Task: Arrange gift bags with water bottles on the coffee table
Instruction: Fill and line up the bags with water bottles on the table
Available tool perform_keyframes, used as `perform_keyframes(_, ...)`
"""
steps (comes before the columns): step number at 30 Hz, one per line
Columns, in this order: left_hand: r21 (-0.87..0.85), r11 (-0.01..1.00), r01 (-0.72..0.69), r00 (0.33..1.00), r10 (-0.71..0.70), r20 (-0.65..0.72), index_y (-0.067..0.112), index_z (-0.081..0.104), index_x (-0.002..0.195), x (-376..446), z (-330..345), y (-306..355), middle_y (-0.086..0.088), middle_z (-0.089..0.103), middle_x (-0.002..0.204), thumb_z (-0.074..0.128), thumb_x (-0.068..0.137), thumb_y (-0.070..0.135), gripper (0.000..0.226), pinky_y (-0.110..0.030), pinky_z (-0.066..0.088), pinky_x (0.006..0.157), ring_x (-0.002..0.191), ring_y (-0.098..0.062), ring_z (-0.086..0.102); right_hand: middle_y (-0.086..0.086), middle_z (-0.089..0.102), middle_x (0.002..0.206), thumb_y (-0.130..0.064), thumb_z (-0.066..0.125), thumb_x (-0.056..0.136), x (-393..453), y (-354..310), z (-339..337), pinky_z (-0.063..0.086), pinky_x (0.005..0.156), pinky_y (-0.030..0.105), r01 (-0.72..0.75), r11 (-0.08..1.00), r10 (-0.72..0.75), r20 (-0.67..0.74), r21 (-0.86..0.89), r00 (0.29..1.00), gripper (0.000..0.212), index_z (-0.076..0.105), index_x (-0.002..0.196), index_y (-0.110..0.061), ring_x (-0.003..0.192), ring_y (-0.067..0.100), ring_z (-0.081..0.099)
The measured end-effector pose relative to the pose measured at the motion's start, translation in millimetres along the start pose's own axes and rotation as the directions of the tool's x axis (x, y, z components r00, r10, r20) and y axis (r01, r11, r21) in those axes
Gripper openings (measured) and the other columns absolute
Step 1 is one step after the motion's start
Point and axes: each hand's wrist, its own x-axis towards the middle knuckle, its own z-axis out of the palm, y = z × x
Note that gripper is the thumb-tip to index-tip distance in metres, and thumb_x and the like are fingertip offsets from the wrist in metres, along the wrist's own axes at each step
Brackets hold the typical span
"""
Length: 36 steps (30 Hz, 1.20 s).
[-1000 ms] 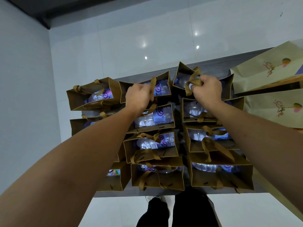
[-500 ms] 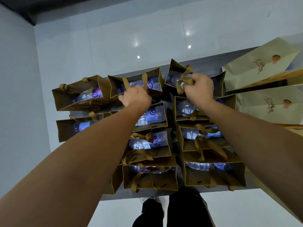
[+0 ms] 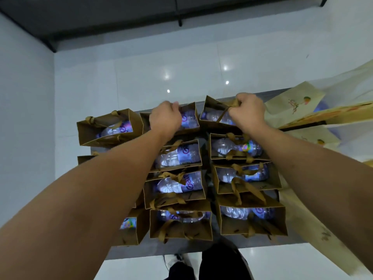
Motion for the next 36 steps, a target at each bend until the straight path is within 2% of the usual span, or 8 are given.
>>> perform_keyframes(3, -0.116, 0.993, -0.020, 0.998, 0.026, 0.059, 0.004, 0.065, 0.086, 11.1, -23.1, 13.5, -0.013, 0.069, 0.079, 0.039, 0.107, 0.041, 0.050, -0.041, 0.055, 0.081, 0.076, -0.031, 0.068, 0.005, 0.047, 0.059, 0.000, 0.057, 0.072, 0.2, -1.1, -9.0, 0.030, 0.052, 0.031, 0.016, 0.999, -0.015, 0.022, -0.028, 1.000, 0.014, 0.051, 0.063, -0.009, 0.064, 0.026, 0.048)
perform_keyframes(6, -0.144, 0.990, -0.010, 1.000, 0.011, 0.005, 0.001, 0.069, 0.089, 18.9, -44.9, 11.5, -0.016, 0.071, 0.085, 0.040, 0.106, 0.041, 0.052, -0.040, 0.055, 0.083, 0.082, -0.033, 0.067, 0.009, 0.052, 0.064, 0.001, 0.057, 0.072, 0.8, -2.1, -14.9, 0.031, 0.055, 0.032, 0.063, 0.997, -0.061, 0.029, -0.039, 0.998, 0.009, 0.056, 0.067, -0.007, 0.069, 0.027, 0.050)
perform_keyframes(11, -0.075, 0.993, -0.086, 0.978, 0.070, -0.196, 0.014, 0.048, 0.069, 19.9, -78.3, 18.3, -0.001, 0.054, 0.066, 0.041, 0.107, 0.037, 0.045, -0.029, 0.032, 0.056, 0.061, -0.015, 0.049, 0.003, 0.050, 0.062, 0.001, 0.056, 0.076, -2.6, -18.7, -12.9, 0.029, 0.052, 0.030, 0.090, 0.994, -0.087, 0.055, -0.058, 0.995, 0.019, 0.052, 0.064, -0.013, 0.069, 0.024, 0.048)
perform_keyframes(17, -0.083, 0.989, -0.125, 0.917, 0.083, -0.391, 0.015, 0.064, 0.098, 12.5, -106.2, 15.8, 0.000, 0.061, 0.083, 0.041, 0.107, 0.040, 0.035, -0.023, 0.039, 0.067, 0.078, -0.016, 0.059, 0.004, 0.053, 0.064, 0.000, 0.057, 0.076, -4.5, -49.1, -7.2, 0.030, 0.056, 0.031, 0.145, 0.987, -0.135, 0.124, -0.074, 0.983, 0.021, 0.051, 0.062, -0.015, 0.071, 0.027, 0.052)
perform_keyframes(21, -0.038, 0.989, -0.141, 0.897, 0.112, -0.427, 0.017, 0.059, 0.097, 5.4, -130.0, 12.0, 0.003, 0.057, 0.084, 0.038, 0.108, 0.039, 0.032, -0.009, 0.025, 0.050, 0.063, -0.011, 0.049, 0.001, 0.050, 0.062, 0.001, 0.057, 0.075, -9.7, -73.9, 7.4, 0.031, 0.051, 0.026, 0.180, 0.983, -0.172, 0.170, -0.035, 0.970, 0.026, 0.047, 0.059, -0.016, 0.071, 0.027, 0.052)
perform_keyframes(27, -0.083, 0.991, -0.107, 0.853, 0.048, -0.519, 0.014, 0.065, 0.105, -1.3, -151.7, -17.5, 0.004, 0.057, 0.085, 0.040, 0.108, 0.039, 0.035, -0.009, 0.028, 0.050, 0.072, -0.012, 0.053, 0.003, 0.058, 0.071, 0.001, 0.062, 0.079, -17.3, -114.3, 42.3, 0.039, 0.059, 0.027, 0.224, 0.975, -0.216, 0.261, 0.000, 0.941, 0.031, 0.051, 0.061, -0.023, 0.075, 0.023, 0.054)
perform_keyframes(30, -0.089, 0.993, -0.083, 0.839, 0.021, -0.544, 0.017, 0.059, 0.097, -7.0, -163.8, -33.3, 0.006, 0.054, 0.080, 0.040, 0.108, 0.037, 0.030, -0.005, 0.035, 0.052, 0.063, -0.010, 0.049, 0.003, 0.056, 0.067, 0.002, 0.060, 0.078, -23.2, -127.3, 59.4, 0.036, 0.055, 0.026, 0.266, 0.964, -0.246, 0.324, -0.017, 0.913, 0.029, 0.054, 0.060, -0.020, 0.071, 0.023, 0.054)
perform_keyframes(36, -0.104, 0.991, -0.081, 0.816, 0.006, -0.578, 0.023, 0.055, 0.092, -14.7, -183.0, -47.8, 0.014, 0.046, 0.069, 0.041, 0.107, 0.039, 0.027, -0.009, 0.028, 0.050, 0.061, -0.005, 0.047, 0.003, 0.061, 0.075, -0.005, 0.062, 0.084, -32.6, -138.1, 84.7, 0.041, 0.061, 0.030, 0.288, 0.956, -0.246, 0.385, -0.057, 0.889, 0.018, 0.061, 0.072, -0.019, 0.079, 0.024, 0.059)
